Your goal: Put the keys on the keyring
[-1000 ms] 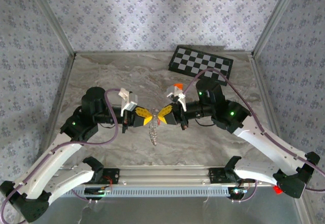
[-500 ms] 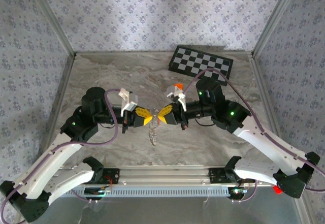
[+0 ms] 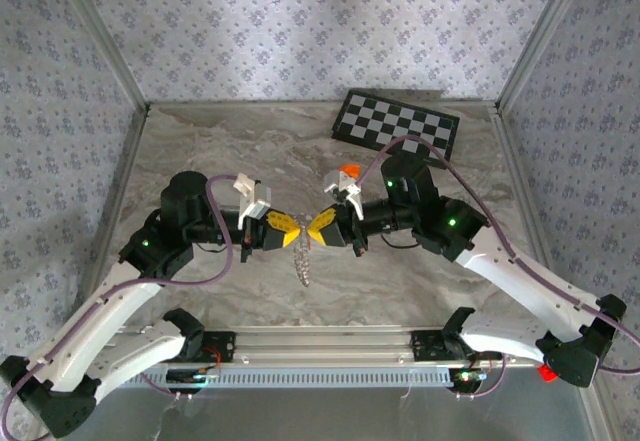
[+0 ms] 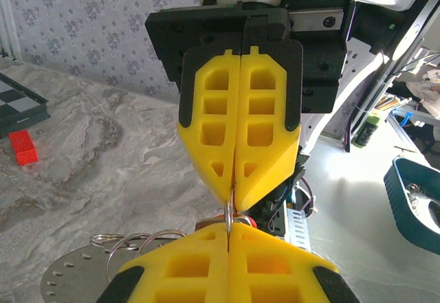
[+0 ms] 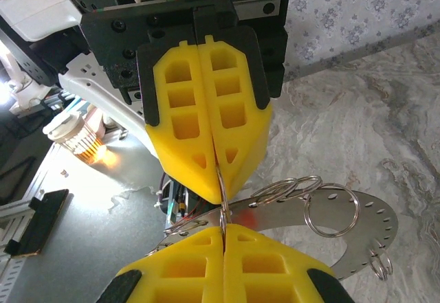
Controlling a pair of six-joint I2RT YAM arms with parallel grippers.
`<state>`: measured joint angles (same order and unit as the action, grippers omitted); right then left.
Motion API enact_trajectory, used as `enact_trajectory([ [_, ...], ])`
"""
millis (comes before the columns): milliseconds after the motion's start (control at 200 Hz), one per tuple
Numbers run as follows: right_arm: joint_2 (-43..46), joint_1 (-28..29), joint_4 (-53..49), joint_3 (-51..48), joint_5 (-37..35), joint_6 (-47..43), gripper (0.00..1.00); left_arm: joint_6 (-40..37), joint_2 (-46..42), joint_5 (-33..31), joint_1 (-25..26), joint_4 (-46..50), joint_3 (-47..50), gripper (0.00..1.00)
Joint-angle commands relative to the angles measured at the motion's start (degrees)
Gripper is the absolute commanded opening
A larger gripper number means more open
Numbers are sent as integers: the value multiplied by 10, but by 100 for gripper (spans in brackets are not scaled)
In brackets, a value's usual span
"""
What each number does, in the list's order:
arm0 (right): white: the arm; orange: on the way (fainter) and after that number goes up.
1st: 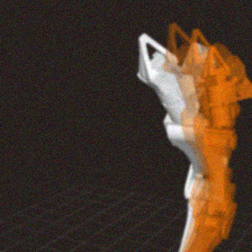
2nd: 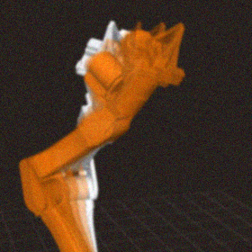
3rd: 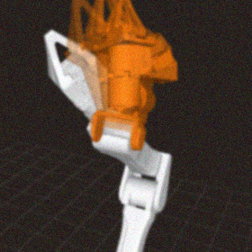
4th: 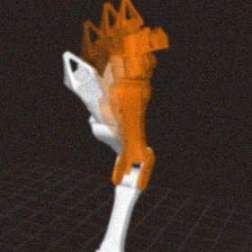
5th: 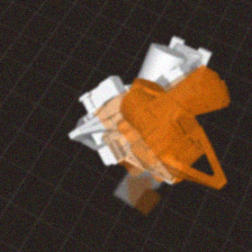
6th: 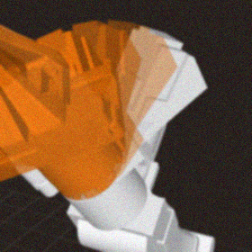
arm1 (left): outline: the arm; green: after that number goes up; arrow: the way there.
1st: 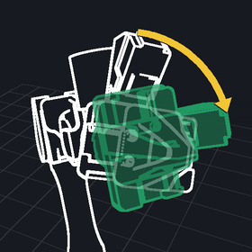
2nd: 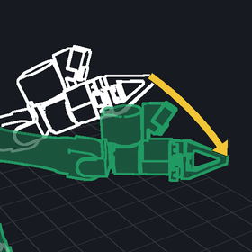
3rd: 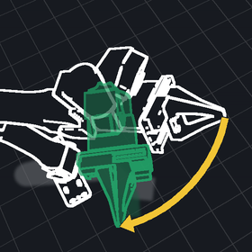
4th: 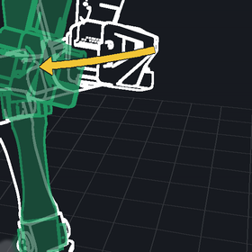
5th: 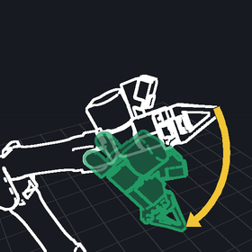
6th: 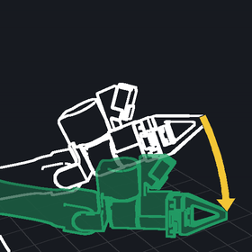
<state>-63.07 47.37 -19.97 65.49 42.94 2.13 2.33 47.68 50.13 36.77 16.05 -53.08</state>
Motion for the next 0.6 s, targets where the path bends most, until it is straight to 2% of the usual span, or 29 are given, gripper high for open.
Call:
enact_trajectory([
  [0,0,1,4,4,6,1,0,-13,-7,19,5,-31,-4,0],
  [410,39,-3,3,-21,-13,8,0,-6,-5,28,5,-41,-2,0],
  [595,95,-7,49,-85,-22,31,0,-20,12,54,4,-30,-11,0],
])
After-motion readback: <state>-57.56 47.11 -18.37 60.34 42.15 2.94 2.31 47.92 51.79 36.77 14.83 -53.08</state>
